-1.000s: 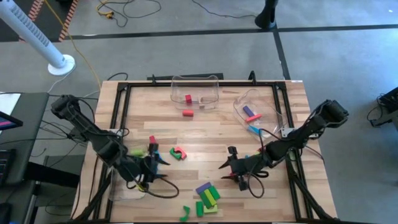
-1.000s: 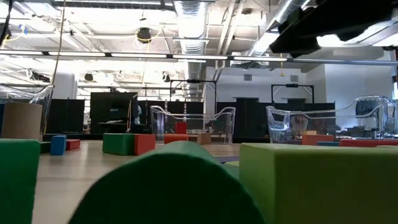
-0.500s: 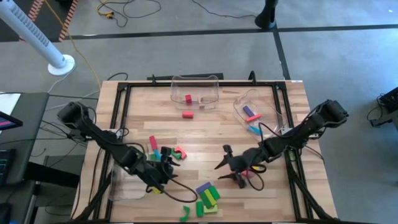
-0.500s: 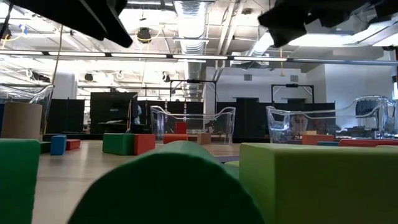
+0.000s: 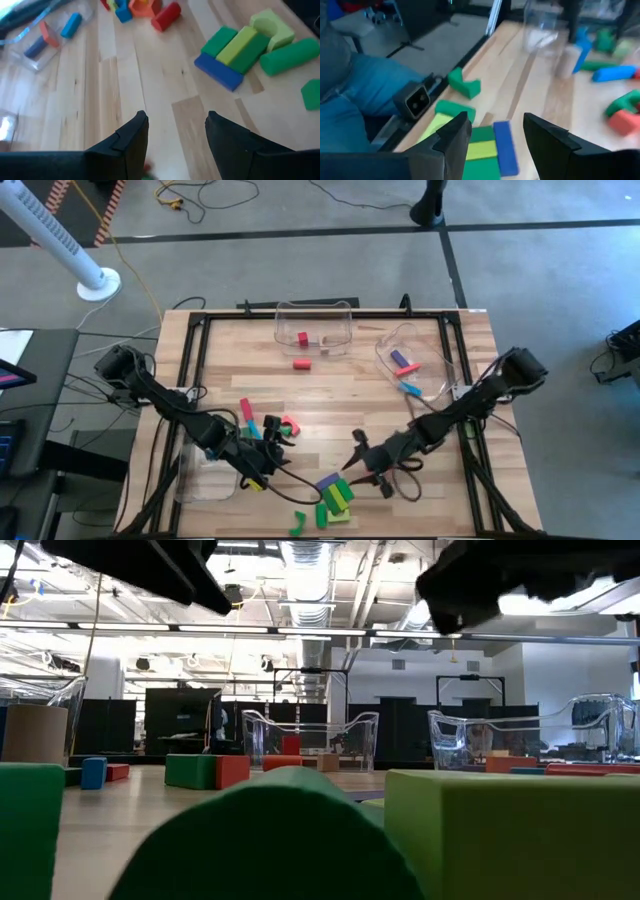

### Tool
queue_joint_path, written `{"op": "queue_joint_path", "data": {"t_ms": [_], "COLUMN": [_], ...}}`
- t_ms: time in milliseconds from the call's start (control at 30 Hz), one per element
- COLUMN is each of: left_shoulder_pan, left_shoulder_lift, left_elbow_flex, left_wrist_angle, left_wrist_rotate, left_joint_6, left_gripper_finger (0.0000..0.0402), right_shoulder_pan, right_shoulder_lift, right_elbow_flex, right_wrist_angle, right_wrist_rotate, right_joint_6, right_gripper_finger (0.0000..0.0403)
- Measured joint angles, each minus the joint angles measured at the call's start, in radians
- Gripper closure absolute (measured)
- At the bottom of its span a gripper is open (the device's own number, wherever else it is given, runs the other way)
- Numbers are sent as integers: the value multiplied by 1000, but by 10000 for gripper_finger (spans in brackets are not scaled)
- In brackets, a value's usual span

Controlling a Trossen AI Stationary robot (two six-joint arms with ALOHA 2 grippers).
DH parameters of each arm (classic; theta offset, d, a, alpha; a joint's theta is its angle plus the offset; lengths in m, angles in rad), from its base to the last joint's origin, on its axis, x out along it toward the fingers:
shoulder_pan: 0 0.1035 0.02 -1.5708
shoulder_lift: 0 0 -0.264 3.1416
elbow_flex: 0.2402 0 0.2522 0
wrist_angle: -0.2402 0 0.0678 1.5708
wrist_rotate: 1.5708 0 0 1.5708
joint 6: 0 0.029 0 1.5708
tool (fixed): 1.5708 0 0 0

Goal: Sort blocks by size
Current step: Put the blue rectangular block into the right transparent bin

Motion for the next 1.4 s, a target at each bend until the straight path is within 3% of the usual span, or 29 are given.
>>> {"op": "queue_joint_path", "data": {"t_ms": [167, 533, 1400], "left_shoulder_pan": [0, 0, 0], "left_shoulder_lift": [0, 0, 0], "left_elbow_flex": [0, 0, 0], "left_wrist_angle": [35, 47, 53], "left_wrist_rotate": [0, 0, 2], "left_joint_6": [28, 37, 91], "left_gripper_finger": [214, 214, 214], "right_shoulder_pan": [-5, -53, -94], "right_shoulder_lift": [95, 246, 347], "right_elbow_flex": [93, 282, 334], "right_wrist_angle": [-56, -369, -428], "right_wrist_rotate": [-14, -48, -31], "right_joint_6": [1, -16, -84], "right_gripper_finger": [186, 186, 186]}}
